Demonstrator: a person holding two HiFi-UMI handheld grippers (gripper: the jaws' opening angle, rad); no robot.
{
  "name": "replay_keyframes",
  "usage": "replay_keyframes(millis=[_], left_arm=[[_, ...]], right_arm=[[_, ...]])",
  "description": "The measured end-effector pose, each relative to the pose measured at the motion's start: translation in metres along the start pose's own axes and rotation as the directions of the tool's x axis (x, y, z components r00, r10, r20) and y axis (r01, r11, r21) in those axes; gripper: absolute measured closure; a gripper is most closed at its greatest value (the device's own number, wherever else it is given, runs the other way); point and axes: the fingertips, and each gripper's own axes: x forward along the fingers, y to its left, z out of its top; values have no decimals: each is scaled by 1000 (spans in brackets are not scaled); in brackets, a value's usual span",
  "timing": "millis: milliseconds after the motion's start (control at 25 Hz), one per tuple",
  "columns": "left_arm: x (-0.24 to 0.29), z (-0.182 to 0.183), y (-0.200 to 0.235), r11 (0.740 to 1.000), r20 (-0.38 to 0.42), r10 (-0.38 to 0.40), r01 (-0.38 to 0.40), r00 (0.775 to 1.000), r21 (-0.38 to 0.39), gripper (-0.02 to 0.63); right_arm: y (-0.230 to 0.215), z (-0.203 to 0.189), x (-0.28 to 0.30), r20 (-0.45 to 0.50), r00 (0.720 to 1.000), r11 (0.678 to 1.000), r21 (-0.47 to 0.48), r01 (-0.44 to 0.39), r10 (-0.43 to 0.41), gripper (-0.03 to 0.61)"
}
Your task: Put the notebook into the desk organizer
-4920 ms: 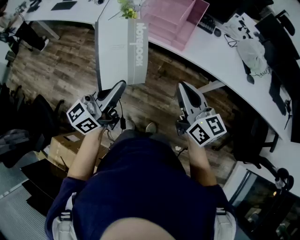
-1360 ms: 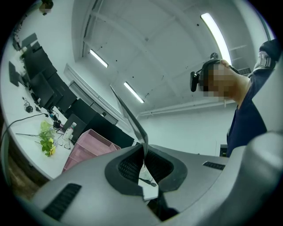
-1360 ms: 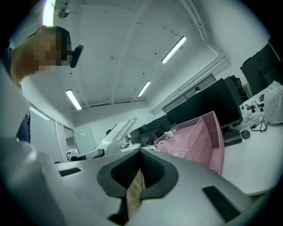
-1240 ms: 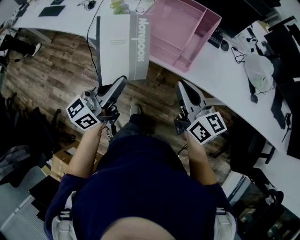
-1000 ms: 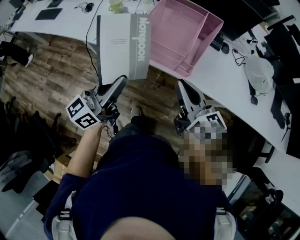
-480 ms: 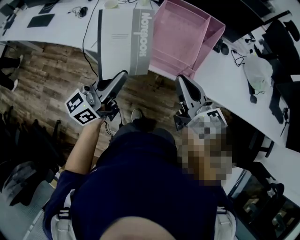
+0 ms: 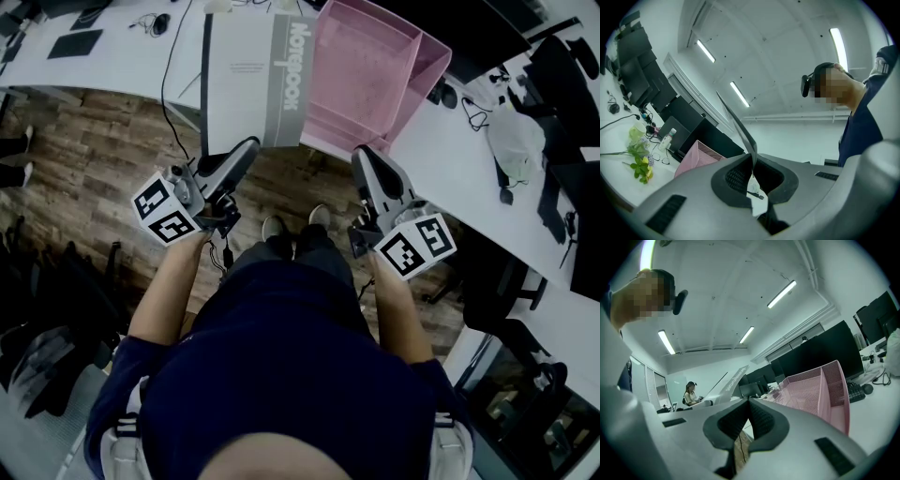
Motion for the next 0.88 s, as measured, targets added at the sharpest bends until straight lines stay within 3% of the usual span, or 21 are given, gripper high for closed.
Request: replay_keyframes(millis=[880], left_arm=[[64,-59,25,995,-91,67,-74,994,-66,578]], right_arm=[[-82,17,-1,-16,999,998,51,-32,32,574]])
